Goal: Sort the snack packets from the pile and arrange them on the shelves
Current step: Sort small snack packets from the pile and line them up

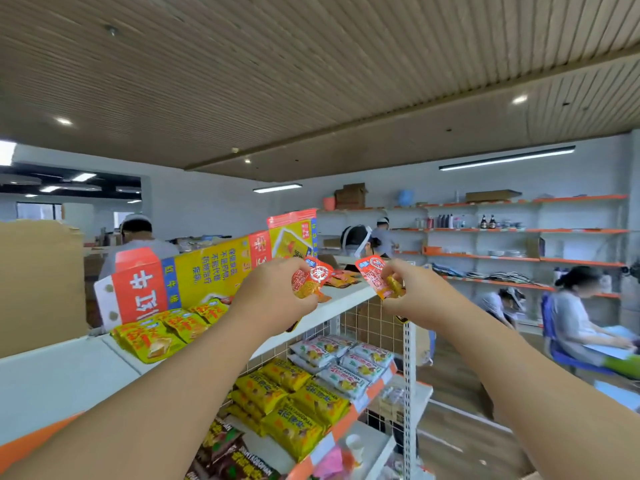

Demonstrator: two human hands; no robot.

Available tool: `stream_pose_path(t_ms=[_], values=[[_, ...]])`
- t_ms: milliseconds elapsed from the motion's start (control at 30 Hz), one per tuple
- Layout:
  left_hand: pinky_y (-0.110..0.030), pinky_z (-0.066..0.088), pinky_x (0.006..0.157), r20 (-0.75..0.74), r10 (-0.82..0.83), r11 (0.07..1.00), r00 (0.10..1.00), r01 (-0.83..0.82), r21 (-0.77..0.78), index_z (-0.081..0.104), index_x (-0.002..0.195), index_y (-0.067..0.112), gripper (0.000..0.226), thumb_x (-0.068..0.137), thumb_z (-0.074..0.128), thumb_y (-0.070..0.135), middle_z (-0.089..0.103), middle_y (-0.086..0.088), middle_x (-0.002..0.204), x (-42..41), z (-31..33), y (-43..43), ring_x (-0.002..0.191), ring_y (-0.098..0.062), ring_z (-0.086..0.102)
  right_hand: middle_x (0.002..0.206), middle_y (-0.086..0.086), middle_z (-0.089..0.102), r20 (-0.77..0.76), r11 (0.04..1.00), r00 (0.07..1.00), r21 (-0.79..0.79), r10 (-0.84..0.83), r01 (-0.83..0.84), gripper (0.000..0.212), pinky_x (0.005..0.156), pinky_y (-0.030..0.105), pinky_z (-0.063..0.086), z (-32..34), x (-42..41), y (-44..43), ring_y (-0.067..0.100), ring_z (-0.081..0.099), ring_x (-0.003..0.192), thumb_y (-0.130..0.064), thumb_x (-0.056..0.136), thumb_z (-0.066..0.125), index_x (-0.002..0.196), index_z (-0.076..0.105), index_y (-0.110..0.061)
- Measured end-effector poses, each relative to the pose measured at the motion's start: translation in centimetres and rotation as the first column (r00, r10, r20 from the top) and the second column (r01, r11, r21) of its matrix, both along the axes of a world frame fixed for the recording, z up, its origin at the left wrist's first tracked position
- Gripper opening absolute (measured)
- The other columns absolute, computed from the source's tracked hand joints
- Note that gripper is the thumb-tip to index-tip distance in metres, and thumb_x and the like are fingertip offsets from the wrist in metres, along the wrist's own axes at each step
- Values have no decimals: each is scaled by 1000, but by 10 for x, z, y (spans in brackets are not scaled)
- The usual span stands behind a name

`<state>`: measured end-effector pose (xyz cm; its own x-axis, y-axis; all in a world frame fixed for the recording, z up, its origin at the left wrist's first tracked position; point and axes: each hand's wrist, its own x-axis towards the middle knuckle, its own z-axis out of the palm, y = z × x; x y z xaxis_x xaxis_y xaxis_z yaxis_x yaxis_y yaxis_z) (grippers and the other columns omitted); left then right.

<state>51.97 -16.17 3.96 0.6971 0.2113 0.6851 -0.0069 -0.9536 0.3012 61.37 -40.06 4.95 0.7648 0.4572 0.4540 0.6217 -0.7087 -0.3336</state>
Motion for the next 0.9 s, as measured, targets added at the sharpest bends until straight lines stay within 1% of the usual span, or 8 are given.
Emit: stream_pose_path(t_ms=[100,200,300,400,500,633,767,900], values=[[-28,47,66,-21,-1,1000,1000,1,0,61,125,42,47,80,74,49,60,12,109,24,-3,4,84,-10,59,116,3,60,-22,1000,1000,-2,-9,9,34,49,28,45,-7,23,1,14,57,59,-24,88,64,118,50,-33],[-29,44,63,-28,6,1000,1000,-6,-15,62,125,41,48,80,74,50,56,11,102,51,-7,11,83,-12,58,116,3,60,-20,1000,999,-8,-29,28,36,53,31,49,-14,47,6,14,60,63,-23,87,64,119,50,-32],[-29,48,59,-48,-21,998,999,18,-62,61,124,42,47,80,76,51,60,11,103,87,-13,19,78,-12,59,114,3,60,-22,999,999,-26,-40,39,36,50,29,47,-17,75,12,15,62,65,-24,85,65,117,50,-30],[-28,47,68,-49,-67,995,997,64,-73,61,125,43,48,80,75,49,63,10,120,136,-18,35,87,-13,58,112,2,61,28,996,997,-61,-71,73,35,60,34,51,-18,112,24,18,63,75,-21,83,64,116,53,-29],[-30,47,74,-49,-90,995,995,88,-45,60,129,42,49,82,73,49,63,8,122,175,-9,43,94,-14,57,108,3,62,48,992,995,-83,-92,96,34,67,39,54,-9,144,32,20,63,80,-20,83,64,115,54,-29],[-37,55,87,-34,-118,993,992,117,-29,60,131,39,53,81,72,51,63,7,126,241,6,64,105,-17,59,108,1,61,84,983,986,-111,-140,149,39,64,35,51,11,203,55,16,59,81,-24,82,65,117,52,-34],[-40,57,85,-79,-83,995,993,87,48,62,129,36,54,79,74,52,66,5,121,299,14,80,101,-18,61,108,2,61,80,981,983,-90,-164,171,40,65,38,55,14,255,77,16,61,78,-23,83,64,119,51,-36],[-39,58,80,-115,-64,997,991,69,39,63,124,38,50,77,74,50,66,4,122,344,29,93,92,-19,62,110,2,60,80,979,982,-98,-170,177,42,63,34,53,22,298,89,14,59,80,-25,85,65,121,49,-37]])
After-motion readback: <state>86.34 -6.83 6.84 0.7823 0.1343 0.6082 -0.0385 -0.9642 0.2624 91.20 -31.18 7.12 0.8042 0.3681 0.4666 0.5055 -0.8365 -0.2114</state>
